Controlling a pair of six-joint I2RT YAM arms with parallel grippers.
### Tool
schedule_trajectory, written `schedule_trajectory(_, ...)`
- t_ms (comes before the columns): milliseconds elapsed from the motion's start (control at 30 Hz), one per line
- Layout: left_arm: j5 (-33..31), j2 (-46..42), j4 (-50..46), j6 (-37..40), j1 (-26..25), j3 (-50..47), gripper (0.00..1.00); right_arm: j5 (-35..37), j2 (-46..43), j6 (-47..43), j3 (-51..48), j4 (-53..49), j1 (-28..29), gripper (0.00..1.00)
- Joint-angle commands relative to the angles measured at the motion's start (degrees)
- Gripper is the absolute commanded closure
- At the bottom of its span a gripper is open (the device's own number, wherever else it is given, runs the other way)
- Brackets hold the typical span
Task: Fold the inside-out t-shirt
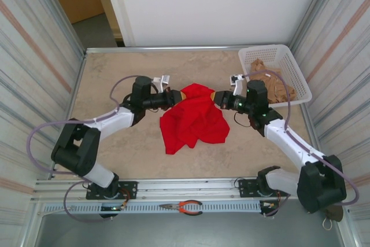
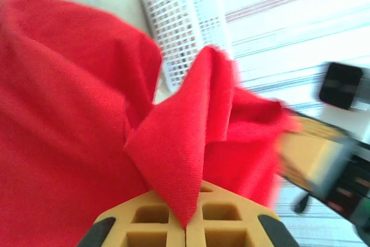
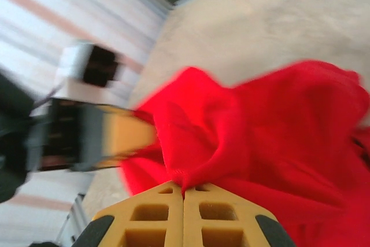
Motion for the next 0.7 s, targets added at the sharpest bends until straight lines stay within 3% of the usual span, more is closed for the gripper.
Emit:
schedule_trajectory(0,5.9,-4.4,13.3,-1.3,0.2,-2.3,1.00,2.9,4.0,2.8,-1.0,2.2,-0.4,1.00)
schedule_trajectory(67,7.5,-4.9,18.2,-2.2,0.2,-4.0,1.00,2.3,6.7,2.9,-0.2,2.1,0.1,0.97)
schedule_trajectory(167,8.6,-5.2,24.1,-4.0,0.7,-5.8,1.00,3.0,8.1,1.3,2.3,-2.5,1.4,0.54)
schedule_trajectory(233,9.1,-5.1,26.7,-5.3,1.2,-6.3,1.00,5.4,5.9,-0.4,3.6,-7.1,2.8,0.42)
schedule_trajectory(467,10.0,-5.1,27.5,-6.1,1.9,-5.6,1.00,14.2,-5.7,-2.8,5.3,-15.7,7.9,0.33)
schedule_trajectory(667,10.3,-5.4,26.3,-5.8,2.0,-5.4,1.00,15.9,-3.5,-4.1,9.1,-16.0,11.3,0.27)
